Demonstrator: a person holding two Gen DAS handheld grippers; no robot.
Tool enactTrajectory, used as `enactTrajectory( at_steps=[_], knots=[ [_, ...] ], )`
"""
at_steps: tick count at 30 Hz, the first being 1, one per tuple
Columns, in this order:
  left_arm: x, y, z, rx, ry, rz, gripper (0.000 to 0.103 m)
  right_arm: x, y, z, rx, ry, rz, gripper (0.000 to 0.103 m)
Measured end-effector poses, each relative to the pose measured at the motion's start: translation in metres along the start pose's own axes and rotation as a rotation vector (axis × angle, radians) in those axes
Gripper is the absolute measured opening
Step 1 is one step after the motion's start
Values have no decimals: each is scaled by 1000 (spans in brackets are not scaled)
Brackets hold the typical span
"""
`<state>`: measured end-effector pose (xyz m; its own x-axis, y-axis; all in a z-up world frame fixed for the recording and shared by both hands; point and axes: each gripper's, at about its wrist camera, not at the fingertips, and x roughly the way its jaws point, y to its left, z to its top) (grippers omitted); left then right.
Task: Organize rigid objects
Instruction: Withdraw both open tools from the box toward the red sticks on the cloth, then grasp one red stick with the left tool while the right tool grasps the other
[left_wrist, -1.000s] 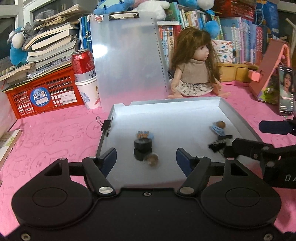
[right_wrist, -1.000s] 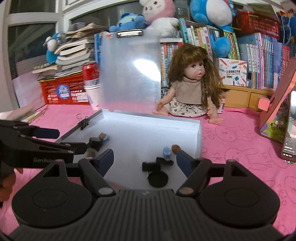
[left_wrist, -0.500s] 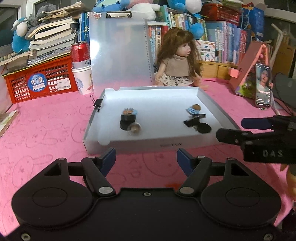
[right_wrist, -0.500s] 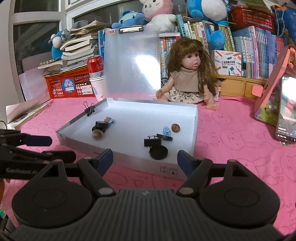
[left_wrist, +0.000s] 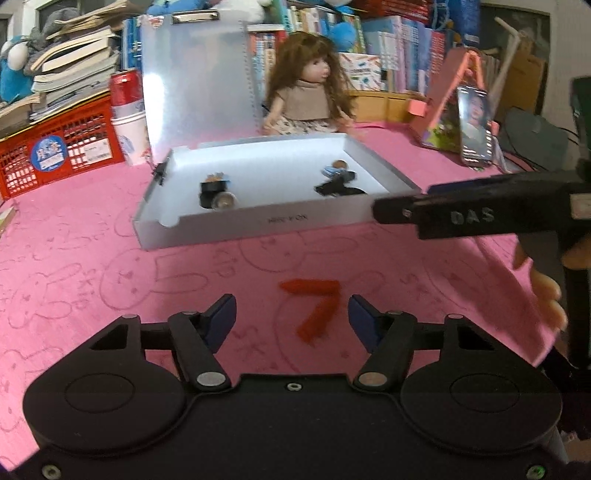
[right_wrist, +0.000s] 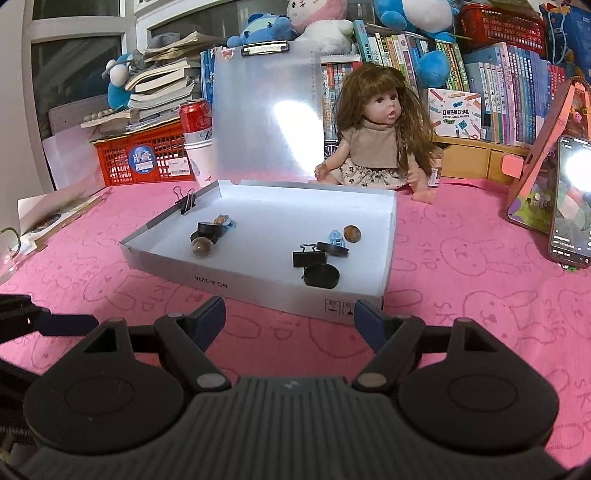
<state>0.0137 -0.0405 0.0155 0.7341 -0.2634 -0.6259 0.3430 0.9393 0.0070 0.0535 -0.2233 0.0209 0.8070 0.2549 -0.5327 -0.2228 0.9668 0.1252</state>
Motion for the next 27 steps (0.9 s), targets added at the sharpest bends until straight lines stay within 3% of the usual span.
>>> enactTrajectory(
  at_steps=[6,17,27],
  knots=[
    [1,-12,-5,43,-3,-21,45,1,6,-3,-7,12,15,85],
    [22,-13,-5,18,16,-18,11,2,15,-5,-35,13,72,85],
    [11,19,-3,-45,10,52,11,8,29,-12,-96,32,176,73]
  ],
)
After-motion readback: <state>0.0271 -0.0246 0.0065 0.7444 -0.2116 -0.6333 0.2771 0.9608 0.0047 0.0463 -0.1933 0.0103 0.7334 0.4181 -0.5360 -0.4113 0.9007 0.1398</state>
